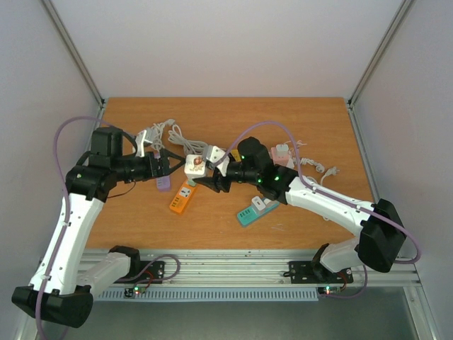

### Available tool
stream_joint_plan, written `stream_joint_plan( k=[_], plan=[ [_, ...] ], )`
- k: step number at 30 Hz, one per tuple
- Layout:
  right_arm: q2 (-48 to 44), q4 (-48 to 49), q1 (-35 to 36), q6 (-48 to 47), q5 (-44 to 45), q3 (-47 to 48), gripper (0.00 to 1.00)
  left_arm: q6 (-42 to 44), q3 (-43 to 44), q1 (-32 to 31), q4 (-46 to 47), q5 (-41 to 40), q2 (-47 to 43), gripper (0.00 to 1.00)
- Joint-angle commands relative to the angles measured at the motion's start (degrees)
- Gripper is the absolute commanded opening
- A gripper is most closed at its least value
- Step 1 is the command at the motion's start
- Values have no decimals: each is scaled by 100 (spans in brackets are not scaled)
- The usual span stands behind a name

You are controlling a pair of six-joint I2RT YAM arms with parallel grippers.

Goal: Insert the plug

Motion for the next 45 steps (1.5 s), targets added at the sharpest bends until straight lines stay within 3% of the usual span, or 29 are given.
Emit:
stream_joint_plan(
  k=[1,18,45],
  plan=[
    [146,-595,162,-212,603,567,34,191,-164,-118,290,391,-92,100],
    [439,-1032,417,-134,668,997,41,339,-306,-564,182,-208,390,99],
    [434,-1190,416,240,319,1242,47,299,-840,-695,778,378,379,100]
  ],
)
